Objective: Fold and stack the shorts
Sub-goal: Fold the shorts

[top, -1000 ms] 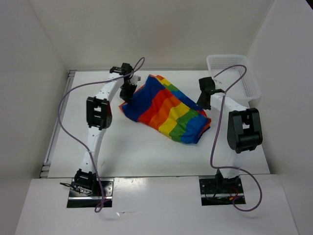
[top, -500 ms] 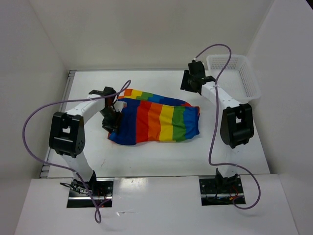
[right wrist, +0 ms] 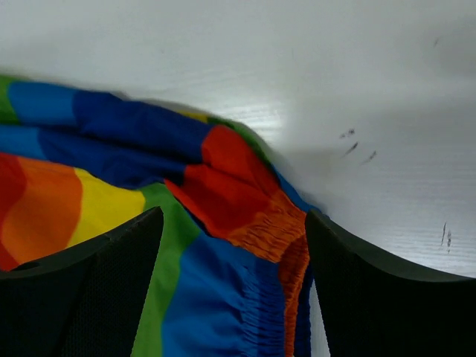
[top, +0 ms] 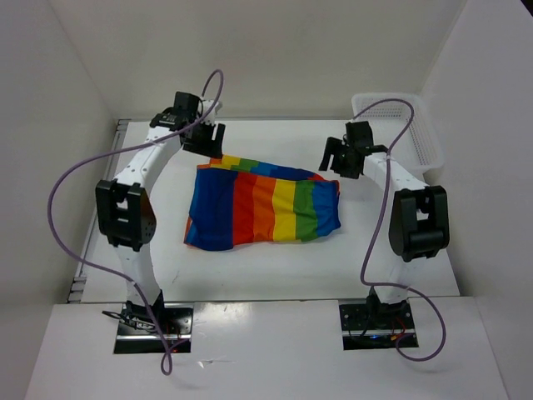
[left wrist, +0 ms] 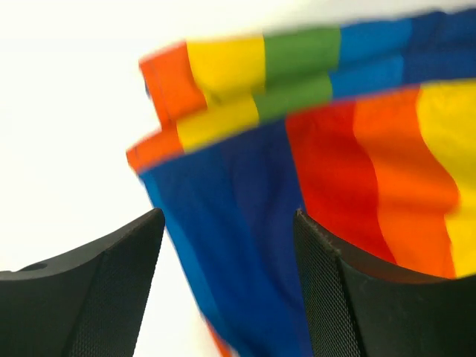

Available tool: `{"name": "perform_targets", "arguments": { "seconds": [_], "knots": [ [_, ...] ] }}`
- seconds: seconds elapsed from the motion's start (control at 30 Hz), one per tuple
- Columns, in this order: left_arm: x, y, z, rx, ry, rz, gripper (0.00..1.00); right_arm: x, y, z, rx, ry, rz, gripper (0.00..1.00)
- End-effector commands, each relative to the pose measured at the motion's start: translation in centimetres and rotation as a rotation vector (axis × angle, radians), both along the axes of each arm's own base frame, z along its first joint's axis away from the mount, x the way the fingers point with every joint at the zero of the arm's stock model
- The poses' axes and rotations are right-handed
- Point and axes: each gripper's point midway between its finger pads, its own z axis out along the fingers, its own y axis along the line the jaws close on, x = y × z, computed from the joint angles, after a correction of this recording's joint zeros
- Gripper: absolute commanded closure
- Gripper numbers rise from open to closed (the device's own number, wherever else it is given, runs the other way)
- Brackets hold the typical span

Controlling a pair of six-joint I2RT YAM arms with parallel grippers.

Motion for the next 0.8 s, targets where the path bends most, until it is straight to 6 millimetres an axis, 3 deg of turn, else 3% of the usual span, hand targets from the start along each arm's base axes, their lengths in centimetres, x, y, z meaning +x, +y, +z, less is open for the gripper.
{"name": "perform_targets", "arguments": {
  "seconds": [0.0, 0.03, 0.23, 0.27, 0.47, 0.6, 0.67, 0.77],
  "knots": [
    [2.6, -0.2, -4.6, 0.009, 0.036, 0.003, 0.23, -0.4, 0.4, 0.8, 0.075, -0.038, 0.054, 0.18],
    [3.1, 0.0, -5.9, 0.022, 0.046, 0.011, 0.23, -0.7, 0.7, 0.8, 0.082, -0.049, 0.081, 0.17],
    [6.2, 2.7, -7.2, 0.037, -0.005, 0.080, 0.21, -1.0, 1.1, 0.1, 0.111, -0.042, 0.130, 0.17],
    [6.2, 3.0, -8.0, 0.031, 0.011, 0.083, 0.21, -0.9, 0.7, -1.1, 0.110, -0.016, 0.118, 0.16],
    [5.8, 3.8, -10.0, 0.022, 0.065, 0.092, 0.21, -1.2, 1.1, -2.5, 0.128, 0.047, 0.131, 0.16],
    [5.1, 4.5, -9.9, 0.001, 0.065, 0.097, 0.19, -2.2, 0.1, -1.6, 0.078, 0.014, 0.116, 0.14],
    [5.1, 5.0, -9.5, -0.010, 0.056, 0.104, 0.19, -2.6, -0.5, -1.5, 0.043, 0.004, 0.115, 0.08],
    [5.0, 5.4, -10.7, -0.047, 0.087, 0.100, 0.18, -2.8, 0.0, -1.8, 0.044, 0.004, 0.138, 0.06]
  ]
}}
